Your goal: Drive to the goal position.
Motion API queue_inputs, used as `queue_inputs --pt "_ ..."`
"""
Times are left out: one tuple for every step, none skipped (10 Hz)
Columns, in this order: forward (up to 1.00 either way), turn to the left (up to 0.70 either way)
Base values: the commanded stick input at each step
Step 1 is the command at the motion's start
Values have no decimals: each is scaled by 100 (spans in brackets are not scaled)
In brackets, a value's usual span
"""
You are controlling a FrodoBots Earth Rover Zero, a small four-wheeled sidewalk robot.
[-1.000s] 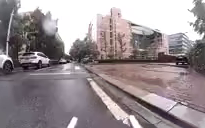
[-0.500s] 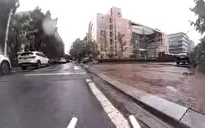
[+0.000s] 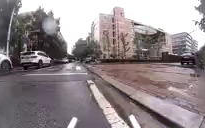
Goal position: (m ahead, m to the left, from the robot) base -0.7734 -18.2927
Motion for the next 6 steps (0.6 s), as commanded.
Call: queue_inputs --pt "45 11" --pt "45 0" --pt "45 0" --pt "45 0" --pt "45 0" --pt "45 18"
